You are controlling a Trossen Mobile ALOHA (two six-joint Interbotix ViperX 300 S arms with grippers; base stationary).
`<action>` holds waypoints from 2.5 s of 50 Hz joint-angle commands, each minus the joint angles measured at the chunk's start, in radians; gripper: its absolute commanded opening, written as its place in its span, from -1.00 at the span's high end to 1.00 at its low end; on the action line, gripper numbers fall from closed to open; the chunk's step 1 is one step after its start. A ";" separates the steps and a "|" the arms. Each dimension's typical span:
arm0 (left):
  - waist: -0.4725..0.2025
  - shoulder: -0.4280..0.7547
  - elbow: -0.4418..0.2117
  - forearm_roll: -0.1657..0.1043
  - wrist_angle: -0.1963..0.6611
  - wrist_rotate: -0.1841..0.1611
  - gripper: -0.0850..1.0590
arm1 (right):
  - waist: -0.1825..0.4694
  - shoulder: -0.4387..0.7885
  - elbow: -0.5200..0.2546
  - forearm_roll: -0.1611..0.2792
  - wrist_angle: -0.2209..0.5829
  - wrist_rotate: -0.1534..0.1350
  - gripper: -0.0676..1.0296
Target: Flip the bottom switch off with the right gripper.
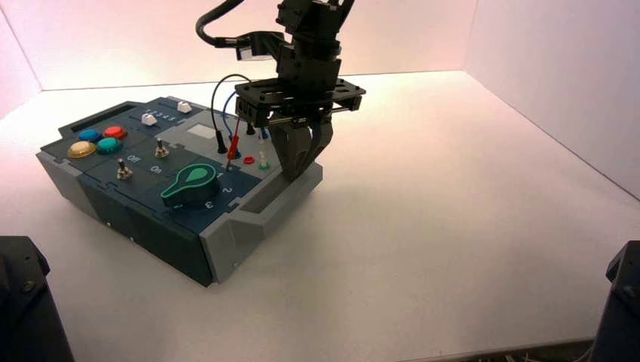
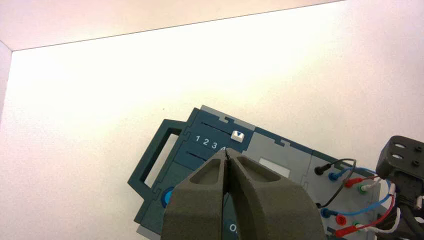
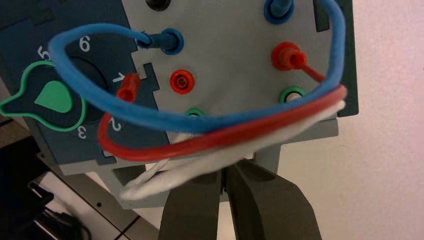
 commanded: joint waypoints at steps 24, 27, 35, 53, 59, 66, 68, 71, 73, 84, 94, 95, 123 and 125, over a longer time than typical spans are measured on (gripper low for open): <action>0.002 0.021 -0.034 -0.002 -0.025 0.003 0.91 | -0.216 0.005 0.005 -0.091 -0.003 0.020 0.92; 0.002 0.023 -0.034 -0.002 -0.025 0.003 0.91 | -0.233 0.006 0.006 -0.095 0.002 0.020 0.92; 0.002 0.025 -0.035 -0.002 -0.026 0.003 0.91 | -0.264 0.006 0.012 -0.106 0.011 0.021 0.92; 0.002 0.029 -0.037 -0.002 -0.026 0.003 0.91 | -0.367 0.002 0.060 -0.135 0.020 0.037 0.92; 0.002 0.032 -0.037 -0.002 -0.029 0.003 0.91 | -0.414 -0.009 0.069 -0.152 0.020 0.037 0.92; 0.002 0.035 -0.035 -0.002 -0.029 0.003 0.91 | -0.474 -0.028 0.075 -0.173 0.021 0.037 0.92; 0.002 0.035 -0.035 -0.002 -0.029 0.003 0.91 | -0.491 -0.032 0.078 -0.178 0.021 0.037 0.92; 0.002 0.037 -0.035 -0.002 -0.029 0.003 0.91 | -0.508 -0.041 0.083 -0.183 0.021 0.037 0.92; 0.002 0.035 -0.035 -0.002 -0.026 0.003 0.91 | -0.514 -0.043 0.086 -0.186 0.021 0.037 0.92; 0.002 0.040 -0.035 -0.002 -0.031 0.003 0.91 | -0.514 -0.054 0.095 -0.195 0.011 0.037 0.92; 0.002 0.044 -0.034 -0.002 -0.031 0.003 0.91 | -0.471 -0.135 0.069 -0.178 0.028 0.038 0.92; 0.002 0.044 -0.034 -0.003 -0.031 0.003 0.91 | -0.469 -0.147 0.066 -0.178 0.034 0.041 0.92; -0.086 0.126 -0.037 -0.028 -0.006 0.003 0.91 | -0.344 -0.431 0.029 -0.126 0.152 0.048 0.92; -0.107 0.140 -0.037 -0.028 -0.002 0.003 0.91 | -0.313 -0.434 0.032 -0.115 0.152 0.048 0.92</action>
